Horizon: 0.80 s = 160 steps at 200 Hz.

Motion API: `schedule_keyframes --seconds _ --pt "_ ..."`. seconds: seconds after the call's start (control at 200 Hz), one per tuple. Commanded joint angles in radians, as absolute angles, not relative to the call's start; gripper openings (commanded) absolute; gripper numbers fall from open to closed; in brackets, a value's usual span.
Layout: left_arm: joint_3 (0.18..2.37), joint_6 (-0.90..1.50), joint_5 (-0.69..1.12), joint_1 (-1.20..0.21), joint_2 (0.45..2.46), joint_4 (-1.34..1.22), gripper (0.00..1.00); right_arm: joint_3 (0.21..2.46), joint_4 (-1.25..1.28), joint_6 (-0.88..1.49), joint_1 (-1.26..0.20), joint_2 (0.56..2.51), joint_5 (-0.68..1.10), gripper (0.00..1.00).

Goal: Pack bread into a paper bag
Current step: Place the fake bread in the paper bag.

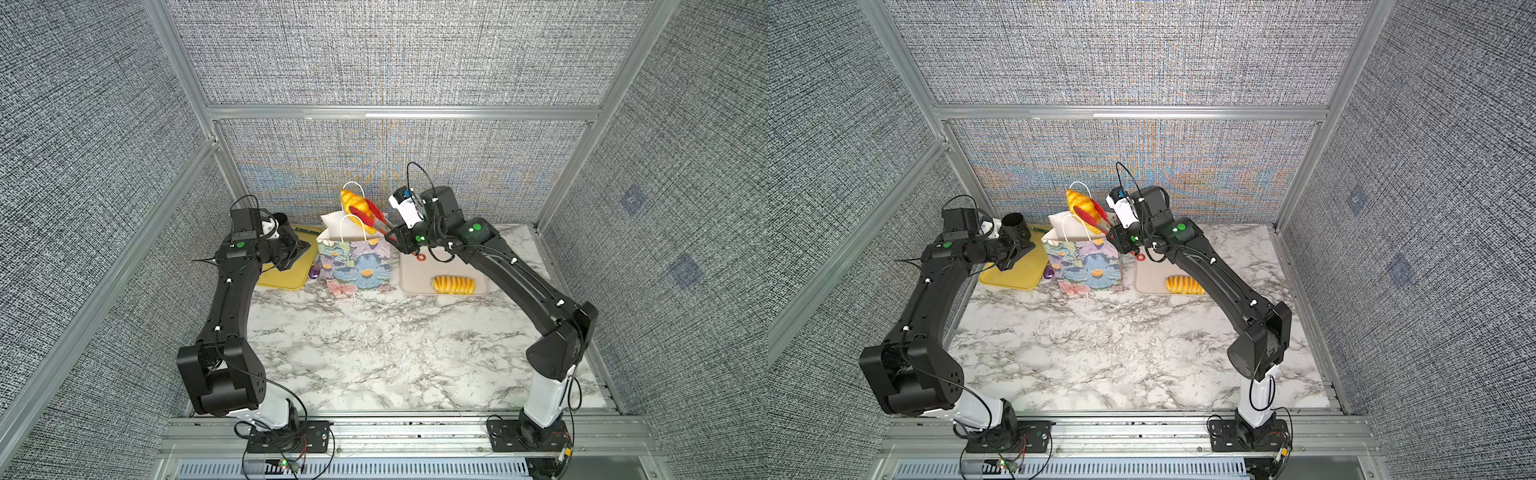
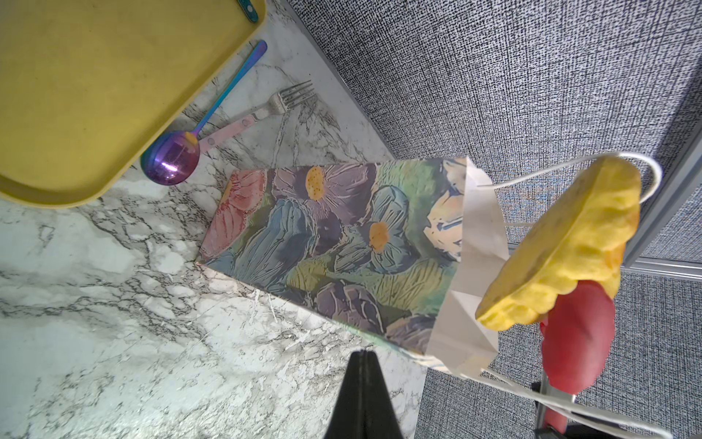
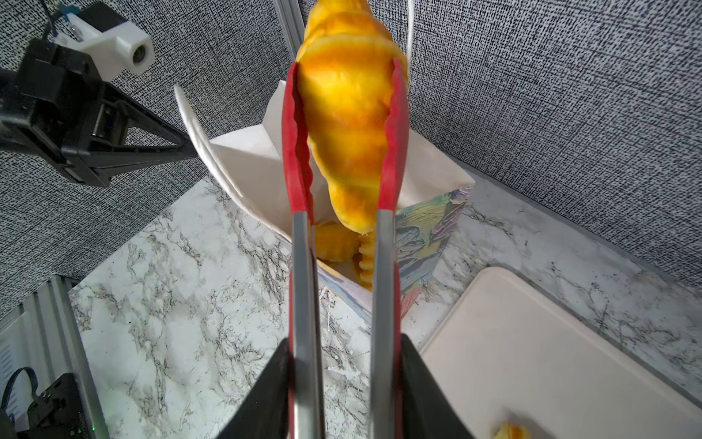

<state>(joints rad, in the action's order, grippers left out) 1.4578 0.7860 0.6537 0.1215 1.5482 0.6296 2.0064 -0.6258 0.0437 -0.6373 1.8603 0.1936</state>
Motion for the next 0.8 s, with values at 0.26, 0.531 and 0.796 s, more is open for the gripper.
schedule_keyframes --seconds 0.26,0.531,0.796 --pt "1.459 0.775 0.648 0.123 1.549 0.629 0.02 2.011 -0.595 0.038 -0.640 1.842 0.183 0.47" --pt "1.462 0.777 0.653 0.123 1.549 0.629 0.02 2.008 -0.594 0.038 -0.639 1.822 0.178 0.49" --pt "1.462 0.776 0.653 0.123 1.543 0.631 0.02 1.998 -0.597 0.036 -0.639 1.817 0.184 0.51"
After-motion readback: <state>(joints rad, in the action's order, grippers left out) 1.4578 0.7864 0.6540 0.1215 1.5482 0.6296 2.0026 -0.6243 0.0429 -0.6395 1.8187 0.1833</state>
